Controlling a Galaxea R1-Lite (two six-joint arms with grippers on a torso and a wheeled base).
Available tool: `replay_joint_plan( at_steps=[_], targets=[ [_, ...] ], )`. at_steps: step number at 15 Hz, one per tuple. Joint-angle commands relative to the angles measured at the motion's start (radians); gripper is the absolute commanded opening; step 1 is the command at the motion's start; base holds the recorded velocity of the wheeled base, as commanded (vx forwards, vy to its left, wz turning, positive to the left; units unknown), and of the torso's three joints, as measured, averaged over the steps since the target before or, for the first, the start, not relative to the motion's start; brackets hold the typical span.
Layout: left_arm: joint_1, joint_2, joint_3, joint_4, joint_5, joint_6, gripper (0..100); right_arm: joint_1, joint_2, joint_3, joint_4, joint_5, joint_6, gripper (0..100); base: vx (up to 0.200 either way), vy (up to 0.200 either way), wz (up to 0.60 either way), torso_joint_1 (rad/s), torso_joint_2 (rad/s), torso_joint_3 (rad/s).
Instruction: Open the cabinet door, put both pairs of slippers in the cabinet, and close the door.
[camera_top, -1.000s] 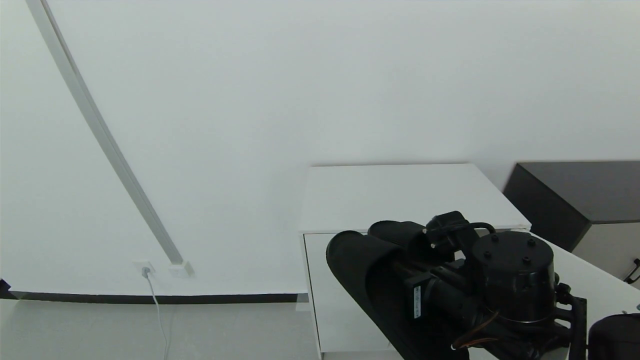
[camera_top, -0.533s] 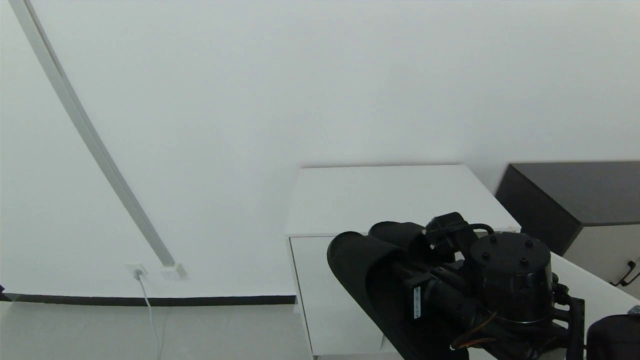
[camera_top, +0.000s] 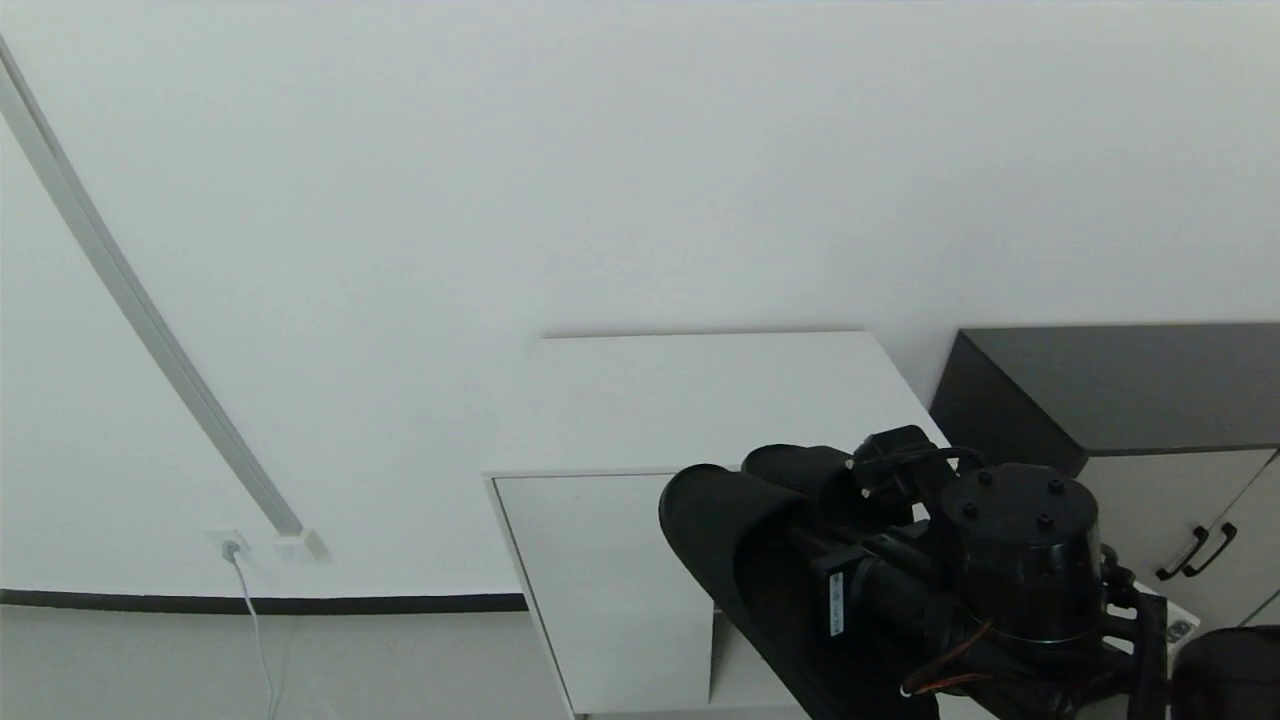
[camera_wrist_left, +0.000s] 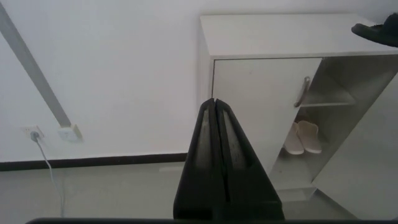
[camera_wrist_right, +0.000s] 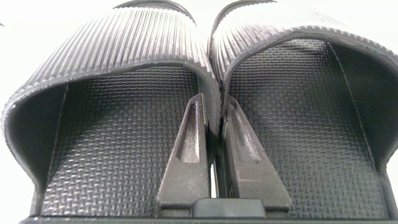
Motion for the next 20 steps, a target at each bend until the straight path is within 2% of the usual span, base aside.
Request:
replay_joint_plan(
  at_steps=[1,4,16,20],
  targets=[
    [0.000,0.001,0.000,0.000,0.000,0.000,0,-0.001,0.004,0.000,0.000,0.000,-0.002,0,0.000,-0.200,0.00,0.007,0.00,-0.002],
    [0.000,0.001,0.000,-0.002,0.000,-0.001,0,0.001,0.004,0.000,0.000,-0.001,-0.003,0,0.000,-0.200,0.00,0.002,0.00,0.004],
    [0.000,0.001,0.000,-0.002,0.000,0.002,0,-0.004,0.036,0.021,-0.023,-0.001,-0.002,0,0.000,0.000,0.00,0.000,0.00,0.000],
    [0.000,0.001,0.000,-0.002,0.000,0.002,0,-0.005,0.041,0.037,-0.056,0.000,-0.005,0,0.000,0.000,0.00,-0.145,0.33,0.170]
  ],
)
